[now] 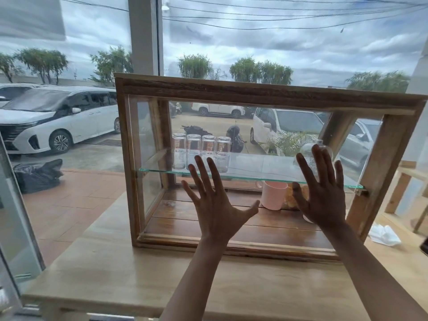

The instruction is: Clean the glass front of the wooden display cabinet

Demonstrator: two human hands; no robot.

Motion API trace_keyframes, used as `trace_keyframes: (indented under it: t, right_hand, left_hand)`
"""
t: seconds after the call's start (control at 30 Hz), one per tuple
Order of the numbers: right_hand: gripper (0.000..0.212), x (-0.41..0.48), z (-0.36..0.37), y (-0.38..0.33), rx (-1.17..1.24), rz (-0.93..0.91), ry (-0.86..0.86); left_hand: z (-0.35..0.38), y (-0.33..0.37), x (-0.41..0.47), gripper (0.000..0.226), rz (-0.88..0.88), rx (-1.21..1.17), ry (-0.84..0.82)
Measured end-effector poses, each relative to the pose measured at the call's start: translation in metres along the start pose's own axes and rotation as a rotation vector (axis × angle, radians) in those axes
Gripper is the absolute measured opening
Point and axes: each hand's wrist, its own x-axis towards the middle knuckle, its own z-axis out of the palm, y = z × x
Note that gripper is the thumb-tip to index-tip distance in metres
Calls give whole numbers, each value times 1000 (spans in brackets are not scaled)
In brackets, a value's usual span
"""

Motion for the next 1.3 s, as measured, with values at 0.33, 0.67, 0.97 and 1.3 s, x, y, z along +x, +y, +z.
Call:
trace_keyframes:
  t: [0.33, 0.67, 0.97, 1.3]
  right_hand:
    - [64, -12, -2, 35, -59, 9, 12]
    - [64, -13, -10, 41, -57, 3, -22]
    - [64, -15, -14, 27, -35, 51, -24]
    - [73, -16, -34, -22, 108, 229, -74]
  left_hand:
    - [-1, -4, 0, 145, 7, -17, 9]
    - [-1, -6, -1, 146, 11, -31, 2]
    - [-4, -7, -1, 146, 17, -24, -10]
    - [-37, -36, -5, 120, 163, 4, -106]
